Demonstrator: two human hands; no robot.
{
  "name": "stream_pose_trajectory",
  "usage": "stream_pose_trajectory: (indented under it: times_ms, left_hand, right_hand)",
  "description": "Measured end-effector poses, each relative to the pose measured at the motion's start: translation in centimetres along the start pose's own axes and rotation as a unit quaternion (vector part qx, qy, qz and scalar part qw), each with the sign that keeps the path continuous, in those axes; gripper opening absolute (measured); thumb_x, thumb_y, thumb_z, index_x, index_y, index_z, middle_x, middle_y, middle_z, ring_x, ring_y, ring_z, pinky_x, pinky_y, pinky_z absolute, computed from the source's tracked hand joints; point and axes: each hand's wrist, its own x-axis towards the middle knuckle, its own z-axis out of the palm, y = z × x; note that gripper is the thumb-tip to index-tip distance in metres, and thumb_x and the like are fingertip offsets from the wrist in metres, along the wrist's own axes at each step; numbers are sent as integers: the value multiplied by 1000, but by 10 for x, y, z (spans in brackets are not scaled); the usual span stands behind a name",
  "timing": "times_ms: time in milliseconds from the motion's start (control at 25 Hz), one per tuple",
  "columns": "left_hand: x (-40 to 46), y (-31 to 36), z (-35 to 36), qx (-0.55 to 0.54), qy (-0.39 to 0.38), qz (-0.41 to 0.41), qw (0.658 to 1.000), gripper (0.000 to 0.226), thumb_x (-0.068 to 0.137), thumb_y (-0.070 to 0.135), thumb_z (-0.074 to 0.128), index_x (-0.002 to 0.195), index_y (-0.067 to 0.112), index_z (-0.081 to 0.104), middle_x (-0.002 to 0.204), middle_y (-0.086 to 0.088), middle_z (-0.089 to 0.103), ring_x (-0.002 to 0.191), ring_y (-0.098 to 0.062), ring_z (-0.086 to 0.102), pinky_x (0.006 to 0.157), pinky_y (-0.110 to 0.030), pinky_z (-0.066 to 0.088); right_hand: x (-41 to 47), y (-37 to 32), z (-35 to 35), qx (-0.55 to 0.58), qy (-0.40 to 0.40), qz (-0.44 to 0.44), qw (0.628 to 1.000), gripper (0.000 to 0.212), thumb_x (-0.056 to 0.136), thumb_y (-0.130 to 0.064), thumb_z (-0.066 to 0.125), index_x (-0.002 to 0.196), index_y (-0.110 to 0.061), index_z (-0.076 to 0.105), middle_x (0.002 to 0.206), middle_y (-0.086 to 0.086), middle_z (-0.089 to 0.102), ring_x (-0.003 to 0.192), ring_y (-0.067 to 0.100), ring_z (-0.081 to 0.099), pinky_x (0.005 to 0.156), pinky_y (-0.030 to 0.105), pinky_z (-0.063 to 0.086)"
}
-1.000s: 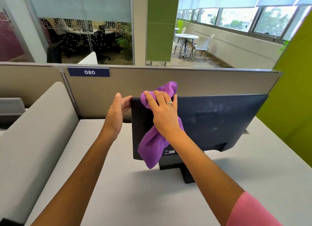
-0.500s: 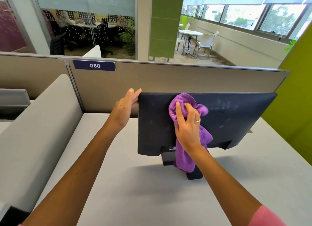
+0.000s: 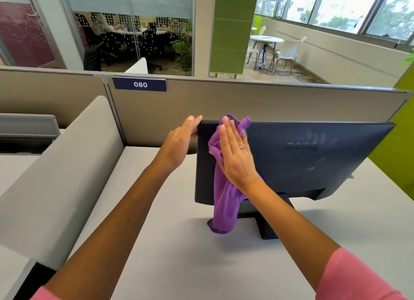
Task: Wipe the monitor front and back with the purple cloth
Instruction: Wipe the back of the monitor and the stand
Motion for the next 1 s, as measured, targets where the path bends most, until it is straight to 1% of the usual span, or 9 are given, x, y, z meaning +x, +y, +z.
stream_pose_trajectory:
  times_ms: [120, 240, 320, 400, 520, 640, 760, 840, 1000]
  left_hand:
    - [0, -2, 0, 9, 1, 4, 1000, 51, 103, 40, 15, 143, 20, 39, 144, 1, 46, 131, -12, 44, 110, -24, 29]
    - [1, -1, 0, 28, -5, 1, 1000, 51, 102, 43, 15, 143, 24, 38, 147, 1, 44, 132, -12, 43, 106, -20, 27]
    - [3, 0, 1, 28, -3, 2, 1000, 50, 102, 45, 17, 142, 27, 40, 145, 2, 45, 130, -9, 45, 103, -19, 27]
    - [4, 0, 2, 33, 2, 3, 999, 50, 101, 47, 18, 141, 29, 42, 142, 4, 48, 128, -9, 46, 103, -20, 27]
    - [4, -1, 3, 13, 5, 7, 1000, 50, 102, 45, 20, 141, 25, 42, 137, 7, 49, 127, -9, 47, 107, -22, 30]
    - [2, -2, 1, -10, 1, 12, 1000, 52, 100, 45, 23, 141, 20, 43, 139, 5, 49, 126, -6, 48, 107, -22, 35]
    - [1, -1, -3, 12, 1, 5, 1000, 49, 102, 43, 18, 140, 24, 44, 144, 2, 47, 129, -8, 45, 98, -15, 36]
    - [1, 0, -3, 29, -2, -3, 1000, 50, 102, 43, 16, 142, 25, 41, 146, 1, 44, 132, -12, 42, 99, -17, 33]
    - [1, 5, 0, 60, 5, -4, 998, 51, 102, 43, 15, 142, 25, 41, 143, 1, 47, 129, -12, 46, 101, -19, 30]
  right_hand:
    - [-14, -5, 10, -50, -59, -118, 990, 71, 94, -8, 53, 148, -3, 8, 157, 13, 2, 146, 31, 5, 119, 44, 8]
    - [-34, 15, 4, -75, -104, -197, 972, 68, 93, -15, 56, 149, -7, 18, 157, 11, 10, 145, 30, 10, 118, 45, 11]
    - [-33, 33, -6, -96, -74, -171, 978, 58, 96, -30, 52, 147, -17, 30, 154, 11, 21, 145, 28, 15, 118, 47, 14]
    - [-22, 42, -14, -116, -35, -113, 986, 53, 98, -40, 47, 145, -22, 34, 152, 12, 25, 145, 28, 15, 117, 48, 15]
    - [-2, 23, -12, -92, 20, -60, 994, 51, 98, -26, 50, 144, -9, 34, 151, 13, 30, 144, 27, 15, 118, 45, 14]
    - [13, -13, -1, -46, 43, -24, 998, 44, 99, -13, 48, 140, -2, 38, 146, 19, 37, 140, 30, 27, 117, 43, 21]
    - [9, -35, 12, -31, 26, -57, 998, 39, 100, -11, 42, 138, -3, 42, 145, 18, 40, 139, 30, 29, 116, 43, 23]
    - [-5, -36, 17, -46, -9, -109, 993, 40, 100, -9, 40, 139, -4, 42, 146, 15, 39, 139, 29, 29, 116, 44, 23]
    - [-55, -15, 14, -79, -102, -163, 978, 53, 95, -6, 44, 146, -6, 29, 154, 12, 25, 143, 27, 19, 116, 43, 17]
